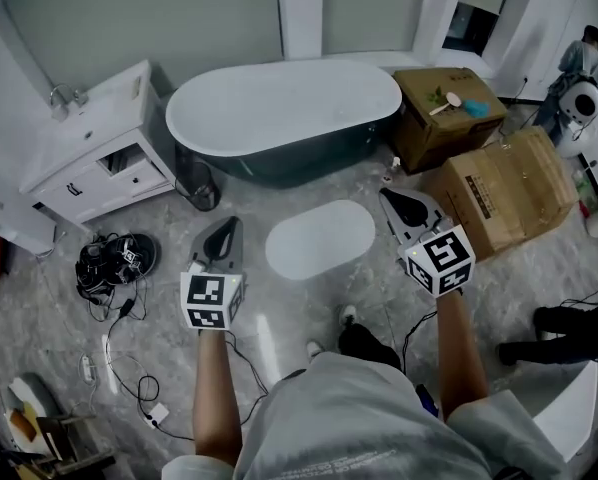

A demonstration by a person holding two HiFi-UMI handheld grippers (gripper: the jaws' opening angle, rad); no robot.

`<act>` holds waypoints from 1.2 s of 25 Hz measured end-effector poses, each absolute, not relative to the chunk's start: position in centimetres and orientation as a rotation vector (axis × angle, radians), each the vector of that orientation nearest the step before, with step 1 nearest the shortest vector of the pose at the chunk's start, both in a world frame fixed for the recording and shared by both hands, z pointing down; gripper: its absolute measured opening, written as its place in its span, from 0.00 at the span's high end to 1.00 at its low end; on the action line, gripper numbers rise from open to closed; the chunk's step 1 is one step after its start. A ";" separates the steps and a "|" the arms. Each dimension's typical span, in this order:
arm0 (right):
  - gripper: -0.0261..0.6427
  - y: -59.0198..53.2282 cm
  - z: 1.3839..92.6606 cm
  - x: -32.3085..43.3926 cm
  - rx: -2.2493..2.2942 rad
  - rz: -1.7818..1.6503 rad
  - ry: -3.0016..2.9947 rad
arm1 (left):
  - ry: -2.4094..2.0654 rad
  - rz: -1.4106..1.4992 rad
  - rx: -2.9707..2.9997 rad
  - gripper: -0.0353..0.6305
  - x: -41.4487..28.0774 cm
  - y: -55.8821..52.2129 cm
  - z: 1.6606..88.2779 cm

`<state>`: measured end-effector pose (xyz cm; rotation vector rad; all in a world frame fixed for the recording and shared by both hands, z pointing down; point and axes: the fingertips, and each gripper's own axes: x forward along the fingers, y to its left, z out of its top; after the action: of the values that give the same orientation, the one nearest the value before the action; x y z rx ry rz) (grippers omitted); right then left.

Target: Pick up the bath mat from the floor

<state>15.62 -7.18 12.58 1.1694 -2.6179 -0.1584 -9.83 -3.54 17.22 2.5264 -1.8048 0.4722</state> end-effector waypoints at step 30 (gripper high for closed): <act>0.94 -35.6 34.8 6.1 0.744 0.132 -2.565 | -1.751 0.516 2.160 0.92 -15.9 -28.0 38.2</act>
<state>6.13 -35.65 34.84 0.7444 -2.5653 0.1324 -15.87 -27.99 38.21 2.1603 -1.7515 0.5160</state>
